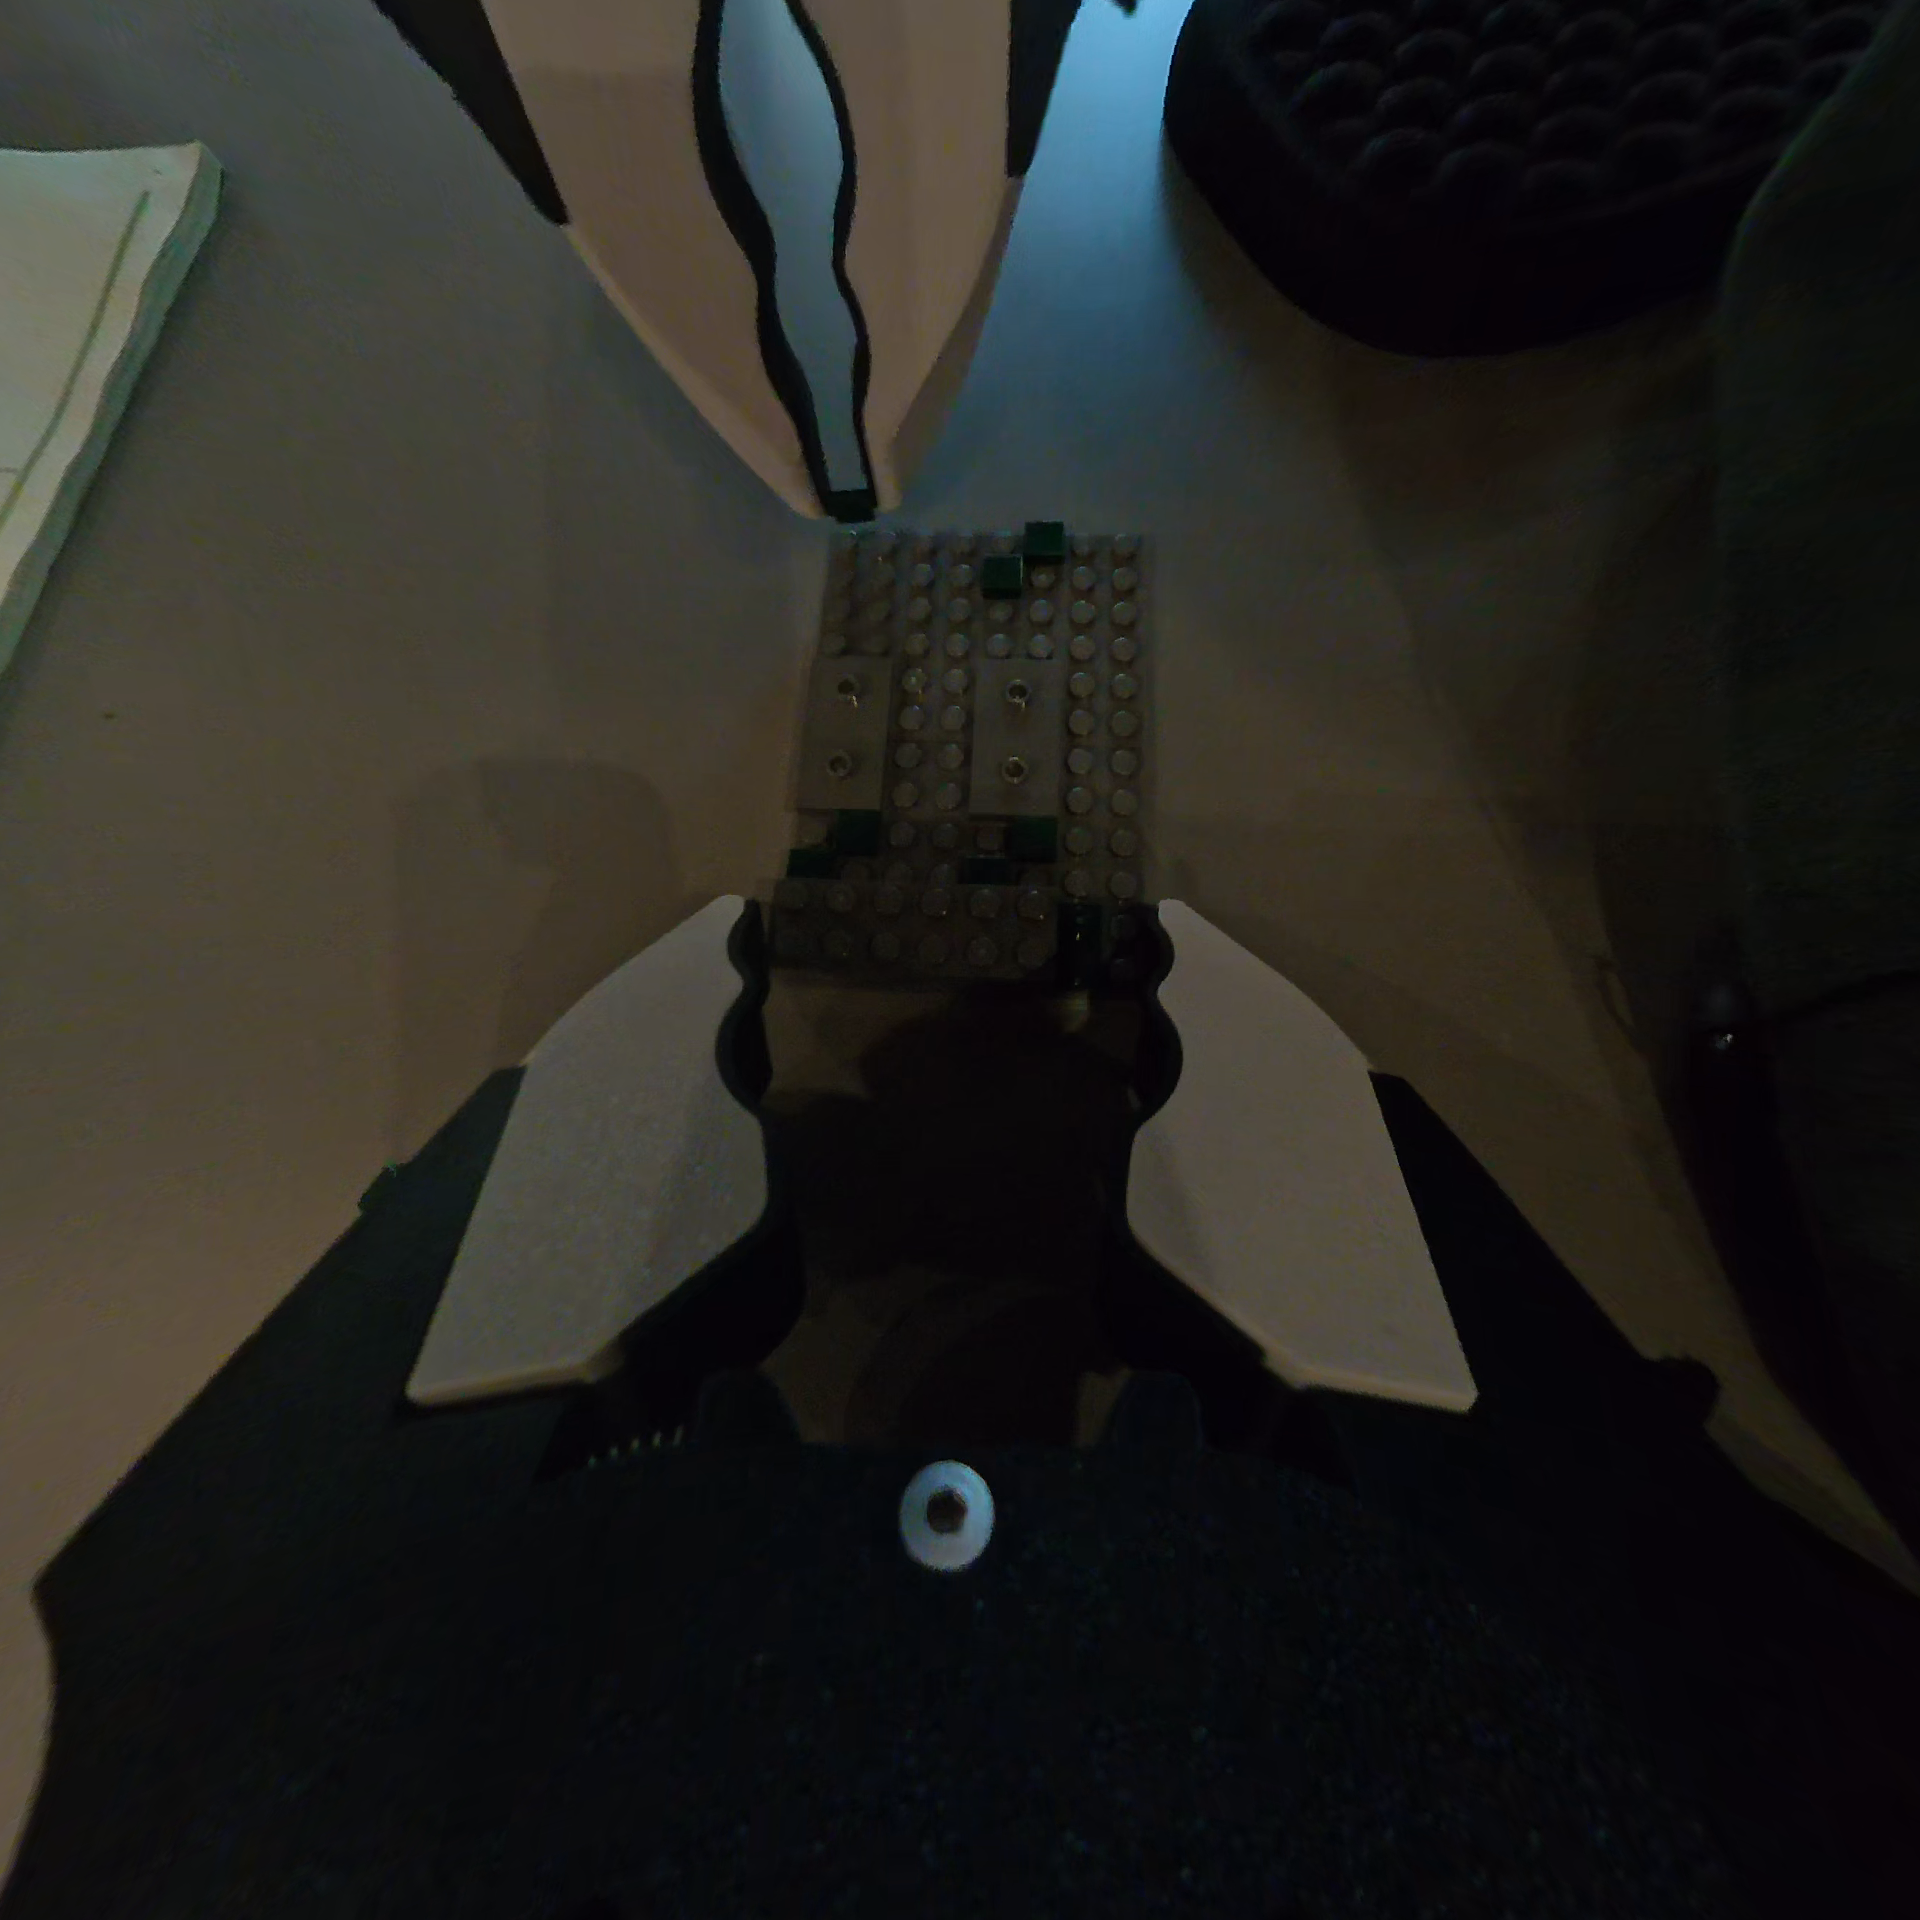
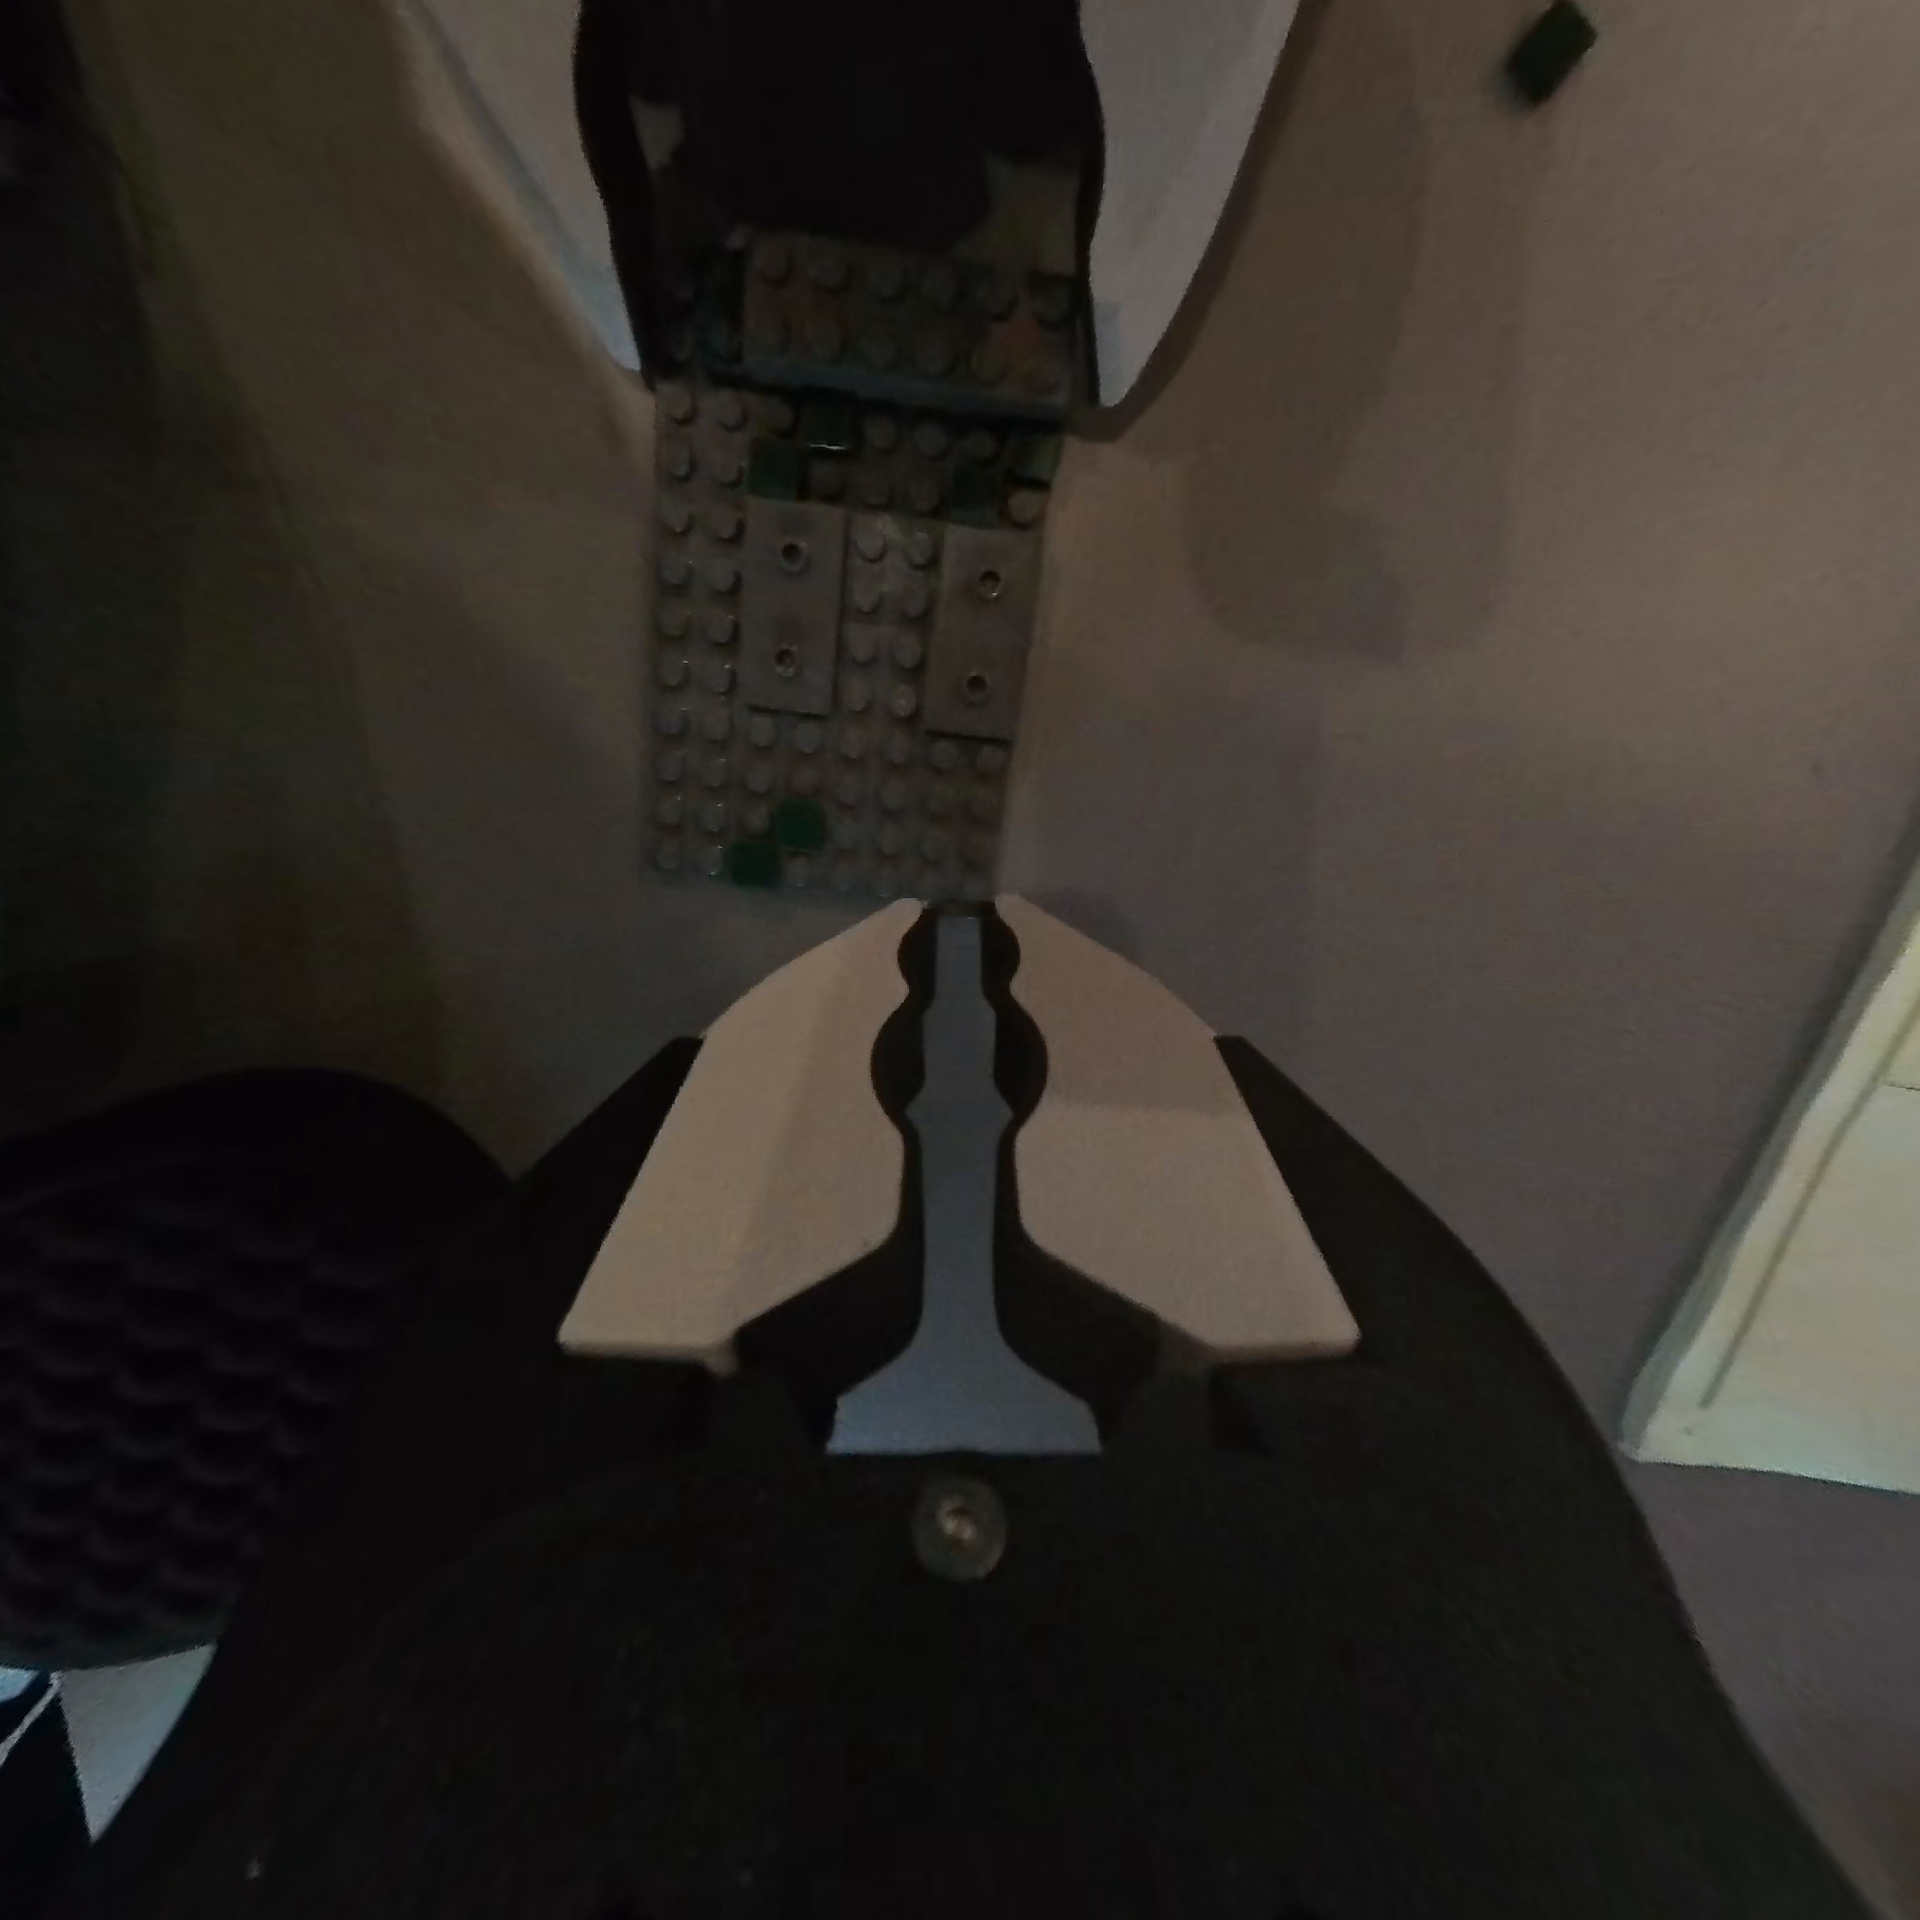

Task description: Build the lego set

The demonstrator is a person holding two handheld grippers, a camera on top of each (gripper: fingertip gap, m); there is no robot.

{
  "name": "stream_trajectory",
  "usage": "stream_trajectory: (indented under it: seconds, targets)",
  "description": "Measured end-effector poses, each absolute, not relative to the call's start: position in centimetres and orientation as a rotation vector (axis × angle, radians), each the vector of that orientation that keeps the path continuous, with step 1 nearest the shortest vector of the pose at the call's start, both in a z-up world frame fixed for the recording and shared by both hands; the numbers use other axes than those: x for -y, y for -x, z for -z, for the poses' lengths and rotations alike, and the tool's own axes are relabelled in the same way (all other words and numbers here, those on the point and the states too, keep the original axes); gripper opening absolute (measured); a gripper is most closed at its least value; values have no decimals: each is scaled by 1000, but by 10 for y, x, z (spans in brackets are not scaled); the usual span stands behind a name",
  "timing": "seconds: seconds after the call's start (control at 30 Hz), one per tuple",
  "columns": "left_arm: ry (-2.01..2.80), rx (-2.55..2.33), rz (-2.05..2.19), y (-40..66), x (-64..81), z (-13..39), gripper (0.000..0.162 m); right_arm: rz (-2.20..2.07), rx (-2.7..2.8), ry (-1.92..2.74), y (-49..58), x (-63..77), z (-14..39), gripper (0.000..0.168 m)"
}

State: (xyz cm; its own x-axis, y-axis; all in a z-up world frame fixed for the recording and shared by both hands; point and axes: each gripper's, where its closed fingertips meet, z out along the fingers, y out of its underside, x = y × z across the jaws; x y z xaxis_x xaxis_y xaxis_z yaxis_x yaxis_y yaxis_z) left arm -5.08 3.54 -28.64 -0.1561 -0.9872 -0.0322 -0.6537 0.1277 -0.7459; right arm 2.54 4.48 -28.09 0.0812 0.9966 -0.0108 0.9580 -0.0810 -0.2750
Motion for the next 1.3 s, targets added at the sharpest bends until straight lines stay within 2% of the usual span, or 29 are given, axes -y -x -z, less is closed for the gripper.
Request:
stream_trajectory:
  seconds: [0.77, 1.17, 1.3]
  targets:
    - [1566, -1882, 819, 53, -35, 286, 68, -351, 2010, 2194, -12, -42, 285, 8]
    - [1566, -1882, 822, 54, -35, 286, 68, -443, 1917, 2147, -8, -43, 278, 17]
    - [1566, -1882, 823, 54, -35, 286, 68, -486, 1835, 2131, -12, -45, 273, 15]
